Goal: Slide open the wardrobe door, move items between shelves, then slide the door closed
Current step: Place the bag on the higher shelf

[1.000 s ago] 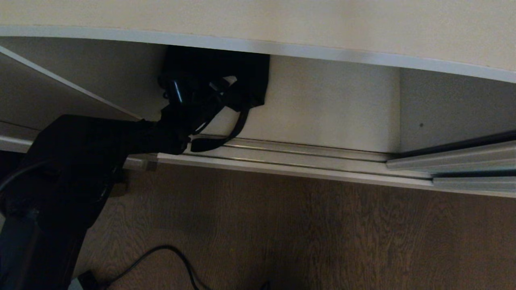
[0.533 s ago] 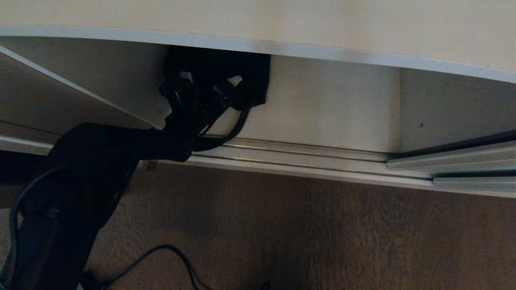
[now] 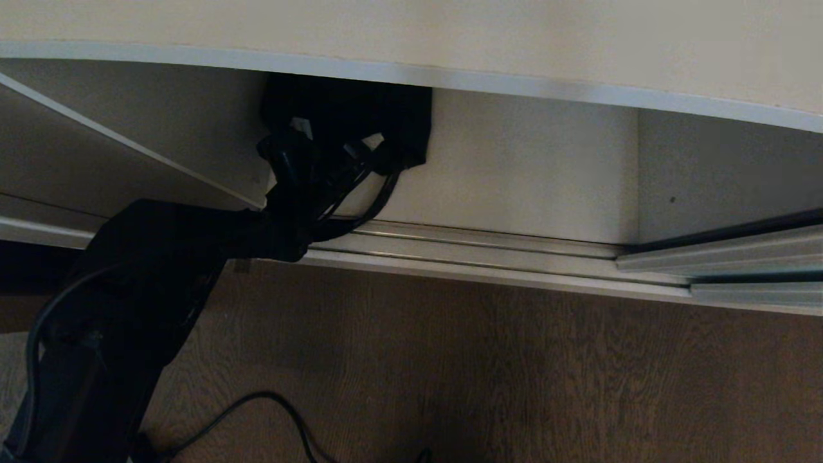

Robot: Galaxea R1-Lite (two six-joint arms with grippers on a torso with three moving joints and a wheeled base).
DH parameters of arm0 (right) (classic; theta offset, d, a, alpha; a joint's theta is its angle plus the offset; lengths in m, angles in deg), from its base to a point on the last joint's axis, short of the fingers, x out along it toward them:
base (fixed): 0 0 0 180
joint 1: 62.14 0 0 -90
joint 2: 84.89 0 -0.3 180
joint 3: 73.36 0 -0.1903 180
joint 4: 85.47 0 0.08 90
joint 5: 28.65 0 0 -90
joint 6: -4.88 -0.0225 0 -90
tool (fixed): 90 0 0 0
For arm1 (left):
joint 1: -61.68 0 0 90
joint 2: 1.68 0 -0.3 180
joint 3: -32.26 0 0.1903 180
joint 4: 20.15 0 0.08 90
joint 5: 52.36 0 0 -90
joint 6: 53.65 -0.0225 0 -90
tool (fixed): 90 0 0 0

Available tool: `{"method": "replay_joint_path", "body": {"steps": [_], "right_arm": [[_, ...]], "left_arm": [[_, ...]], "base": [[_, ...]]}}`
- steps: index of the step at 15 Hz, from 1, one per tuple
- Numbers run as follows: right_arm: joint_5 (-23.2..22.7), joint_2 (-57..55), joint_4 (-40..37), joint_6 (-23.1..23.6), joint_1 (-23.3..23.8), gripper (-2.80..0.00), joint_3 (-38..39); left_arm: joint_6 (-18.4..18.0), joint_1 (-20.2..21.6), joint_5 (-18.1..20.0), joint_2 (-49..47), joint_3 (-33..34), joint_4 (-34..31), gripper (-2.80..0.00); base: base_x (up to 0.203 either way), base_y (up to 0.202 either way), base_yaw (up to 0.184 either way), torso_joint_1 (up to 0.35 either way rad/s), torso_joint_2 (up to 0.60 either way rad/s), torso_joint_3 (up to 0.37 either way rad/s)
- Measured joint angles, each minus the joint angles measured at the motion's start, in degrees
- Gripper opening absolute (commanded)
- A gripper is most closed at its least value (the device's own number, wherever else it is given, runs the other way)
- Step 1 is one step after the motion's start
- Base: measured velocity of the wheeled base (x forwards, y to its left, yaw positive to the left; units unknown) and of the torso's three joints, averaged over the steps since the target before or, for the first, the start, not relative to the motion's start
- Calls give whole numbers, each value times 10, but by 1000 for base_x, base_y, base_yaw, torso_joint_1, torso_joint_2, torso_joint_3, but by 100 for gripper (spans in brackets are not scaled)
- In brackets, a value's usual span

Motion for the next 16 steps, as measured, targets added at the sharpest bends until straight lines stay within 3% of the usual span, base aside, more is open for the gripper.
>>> {"method": "replay_joint_path", "body": {"steps": [6, 11, 16], "right_arm": [[0, 0, 0, 0, 0, -280, 0], [0, 0, 0, 0, 0, -280, 0], [0, 0, 0, 0, 0, -280, 0]], "left_arm": [[-11, 3, 9, -11, -1, 30, -280], [-9, 1, 14, 4, 12, -1, -280], [-14, -19, 13, 99, 122, -48, -280]], "base": [[0, 0, 0, 0, 0, 0], [0, 0, 0, 0, 0, 0], [0, 0, 0, 0, 0, 0]]}}
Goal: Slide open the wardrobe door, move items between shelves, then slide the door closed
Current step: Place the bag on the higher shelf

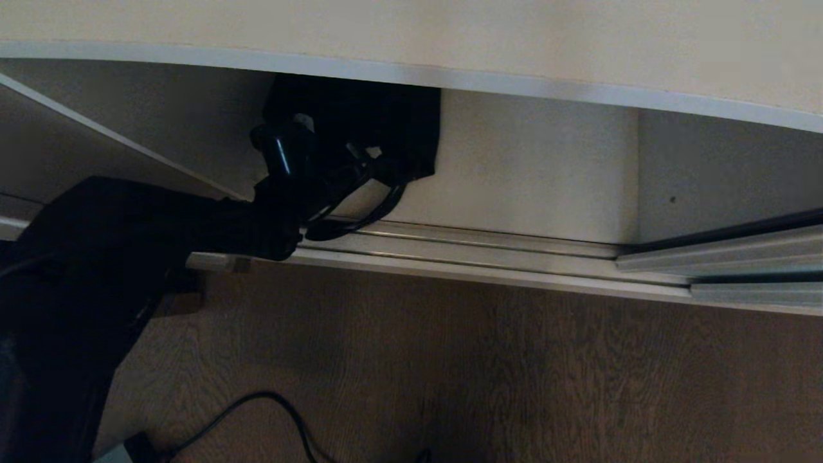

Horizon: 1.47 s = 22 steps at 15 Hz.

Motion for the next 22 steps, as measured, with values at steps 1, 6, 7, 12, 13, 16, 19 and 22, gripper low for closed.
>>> {"method": "replay_joint_path", "body": {"steps": [1, 6, 7, 12, 13, 16, 19, 22], "right_arm": [[0, 0, 0, 0, 0, -280, 0], [0, 0, 0, 0, 0, -280, 0], [0, 0, 0, 0, 0, -280, 0], [0, 0, 0, 0, 0, -280, 0], [0, 0, 0, 0, 0, -280, 0], [0, 0, 0, 0, 0, -280, 0], [0, 0, 0, 0, 0, -280, 0], [0, 0, 0, 0, 0, -280, 0]], "left_arm": [[-1, -7, -2, 23, 28, -1, -280], [-19, -56, -60, 113, 157, 0, -280], [-23, -68, -81, 127, 177, -1, -280], [-27, -105, -107, 203, 244, -38, -280], [-27, -114, -115, 220, 252, -51, -280], [-38, -136, -138, 276, 290, -86, -280], [-47, -150, -142, 337, 343, -118, -280], [-47, -161, -149, 397, 393, -154, -280]], "base": [[0, 0, 0, 0, 0, 0], [0, 0, 0, 0, 0, 0], [0, 0, 0, 0, 0, 0], [0, 0, 0, 0, 0, 0], [0, 0, 0, 0, 0, 0], [0, 0, 0, 0, 0, 0], [0, 0, 0, 0, 0, 0], [0, 0, 0, 0, 0, 0]]}}
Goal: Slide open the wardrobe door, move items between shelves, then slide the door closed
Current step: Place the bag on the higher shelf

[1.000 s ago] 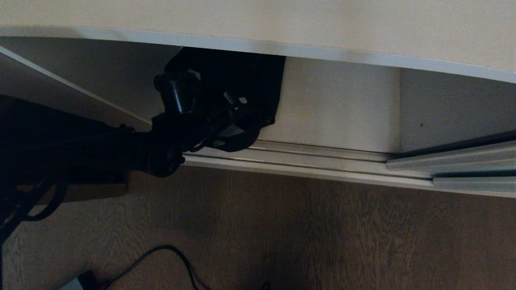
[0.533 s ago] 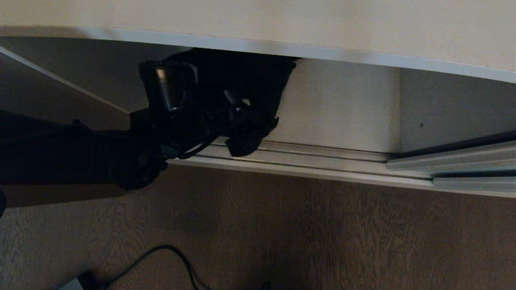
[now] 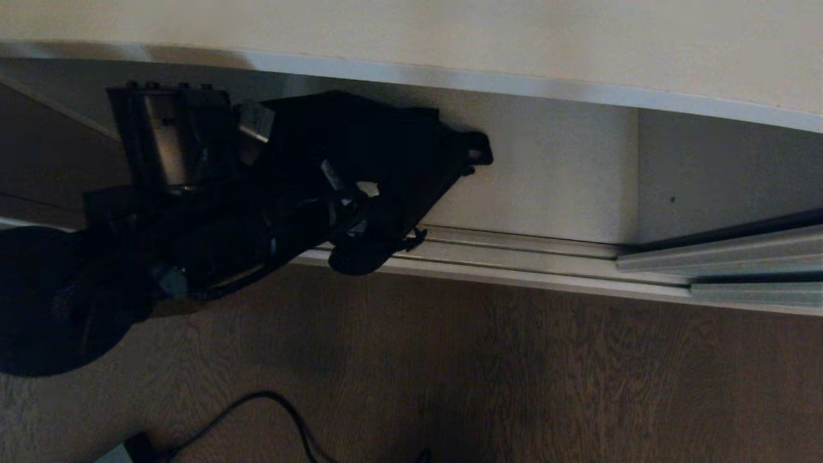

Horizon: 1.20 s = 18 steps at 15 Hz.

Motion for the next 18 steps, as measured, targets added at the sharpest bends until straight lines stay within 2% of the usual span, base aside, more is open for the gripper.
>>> {"method": "replay_joint_path", "body": {"steps": [4, 6, 9, 13, 18], "right_arm": [[0, 0, 0, 0, 0, -280, 0], [0, 0, 0, 0, 0, -280, 0], [0, 0, 0, 0, 0, -280, 0], [0, 0, 0, 0, 0, -280, 0], [0, 0, 0, 0, 0, -280, 0]], "left_arm": [[-6, -41, -61, 60, 30, -50, -280], [-24, -57, -69, 87, 34, -80, -280], [-75, -65, -70, 133, 36, -128, -280], [-175, -63, -78, 195, 53, -180, -280], [-230, -61, -77, 250, 65, -202, -280]], "base": [[0, 0, 0, 0, 0, 0], [0, 0, 0, 0, 0, 0], [0, 0, 0, 0, 0, 0], [0, 0, 0, 0, 0, 0], [0, 0, 0, 0, 0, 0]]}}
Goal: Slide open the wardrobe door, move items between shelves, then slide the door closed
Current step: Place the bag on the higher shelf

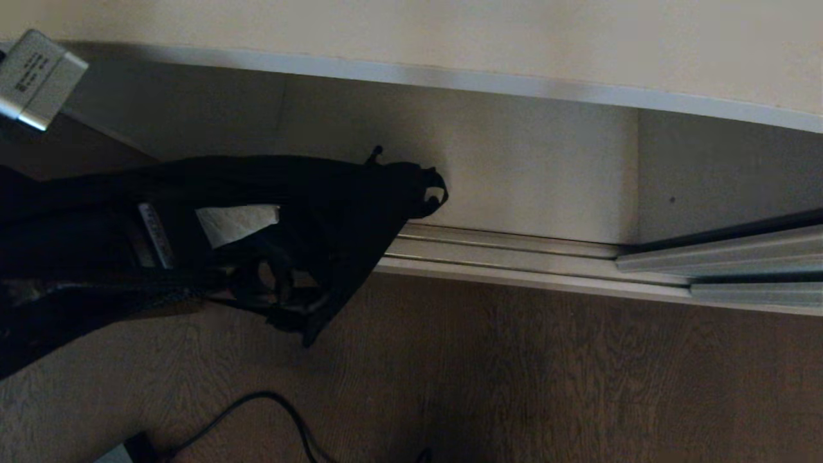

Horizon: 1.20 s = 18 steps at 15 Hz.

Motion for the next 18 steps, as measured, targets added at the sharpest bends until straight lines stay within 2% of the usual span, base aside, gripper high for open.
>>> {"method": "replay_joint_path", "body": {"steps": [2, 7, 13, 16, 18], "right_arm": [[0, 0, 0, 0, 0, -280, 0], [0, 0, 0, 0, 0, -280, 0], [0, 0, 0, 0, 0, -280, 0], [0, 0, 0, 0, 0, -280, 0], [0, 0, 0, 0, 0, -280, 0]], "left_arm": [[-24, 0, 1, 12, 1, -20, -280], [-56, 7, 0, 26, 3, -23, -280], [-65, 50, 4, 39, 4, -33, -280], [-92, 77, 9, 47, 4, -60, -280], [-92, 97, 28, 50, 0, -58, -280]], "base": [[0, 0, 0, 0, 0, 0], [0, 0, 0, 0, 0, 0], [0, 0, 0, 0, 0, 0], [0, 0, 0, 0, 0, 0], [0, 0, 0, 0, 0, 0]]}}
